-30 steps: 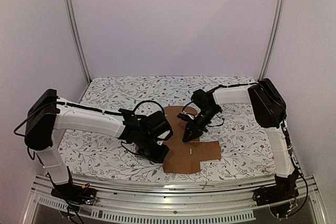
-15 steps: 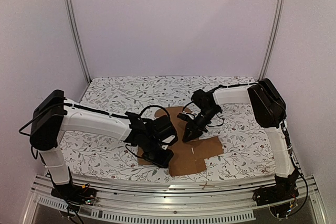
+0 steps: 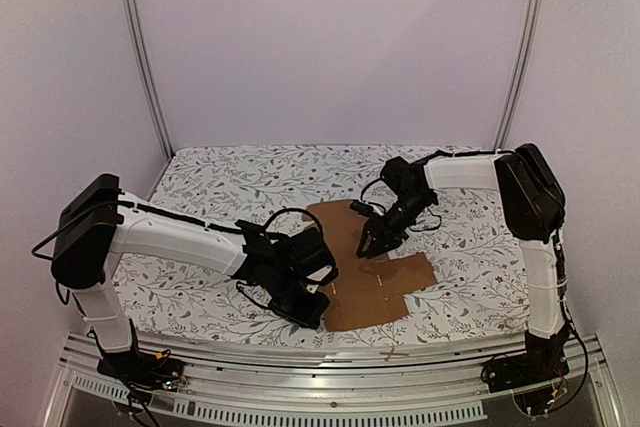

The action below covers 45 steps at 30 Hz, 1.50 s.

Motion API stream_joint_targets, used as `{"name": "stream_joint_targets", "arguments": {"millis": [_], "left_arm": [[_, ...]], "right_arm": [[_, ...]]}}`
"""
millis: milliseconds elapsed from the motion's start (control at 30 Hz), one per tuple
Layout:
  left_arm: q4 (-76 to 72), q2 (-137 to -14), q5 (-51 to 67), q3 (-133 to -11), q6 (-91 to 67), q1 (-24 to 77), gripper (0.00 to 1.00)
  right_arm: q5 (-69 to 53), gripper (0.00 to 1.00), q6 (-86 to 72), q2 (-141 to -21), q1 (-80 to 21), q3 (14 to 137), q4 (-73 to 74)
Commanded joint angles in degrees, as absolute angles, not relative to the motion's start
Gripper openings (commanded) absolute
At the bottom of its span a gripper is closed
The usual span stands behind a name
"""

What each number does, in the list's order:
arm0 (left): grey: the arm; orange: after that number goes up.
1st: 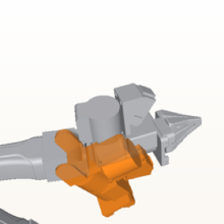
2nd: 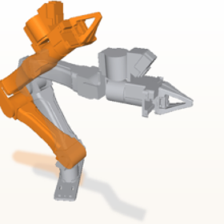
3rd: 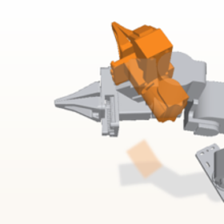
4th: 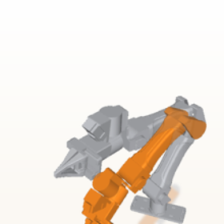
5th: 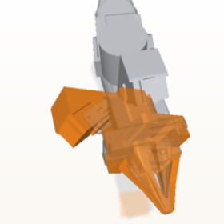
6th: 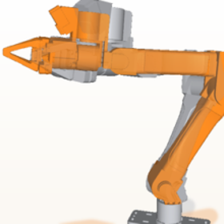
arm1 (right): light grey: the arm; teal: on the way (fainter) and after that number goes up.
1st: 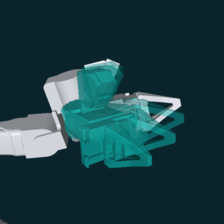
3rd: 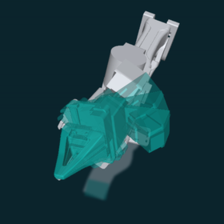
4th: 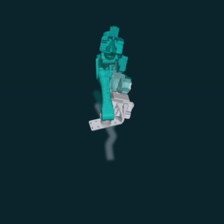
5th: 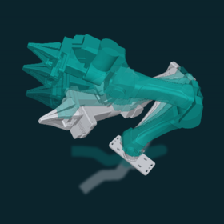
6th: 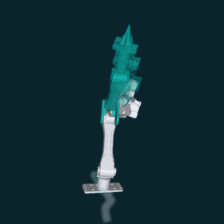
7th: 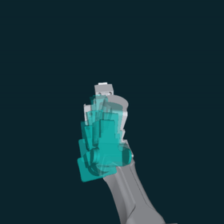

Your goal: Fold the paper box

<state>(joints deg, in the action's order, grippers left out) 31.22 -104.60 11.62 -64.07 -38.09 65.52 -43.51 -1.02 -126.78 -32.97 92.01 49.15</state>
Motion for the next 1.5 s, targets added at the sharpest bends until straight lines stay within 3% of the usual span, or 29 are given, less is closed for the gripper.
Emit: {"name": "stream_joint_targets", "arguments": {"millis": [0,267,567,900,1467], "left_arm": [[29.35,-104.40,12.09,-63.60,-38.26,66.27,0.00],[27.42,-105.01,12.15,-63.30,-38.01,66.27,0.00],[26.80,-103.41,11.16,-61.40,-38.39,65.81,0.00],[21.18,-102.11,12.74,-55.38,-42.03,62.84,0.00],[5.38,-103.20,11.74,-49.13,-43.22,62.58,0.00]], "right_arm": [[-41.24,0.43,8.46,-119.73,-31.15,92.02,52.02],[-37.27,0.47,26.64,-113.08,-31.74,90.45,55.95],[-15.82,0.46,44.86,-99.60,-42.38,65.74,29.41],[-9.79,0.44,51.60,-106.72,-49.23,66.27,28.75],[-11.59,0.38,46.91,-117.19,-49.84,76.36,40.50]]}}
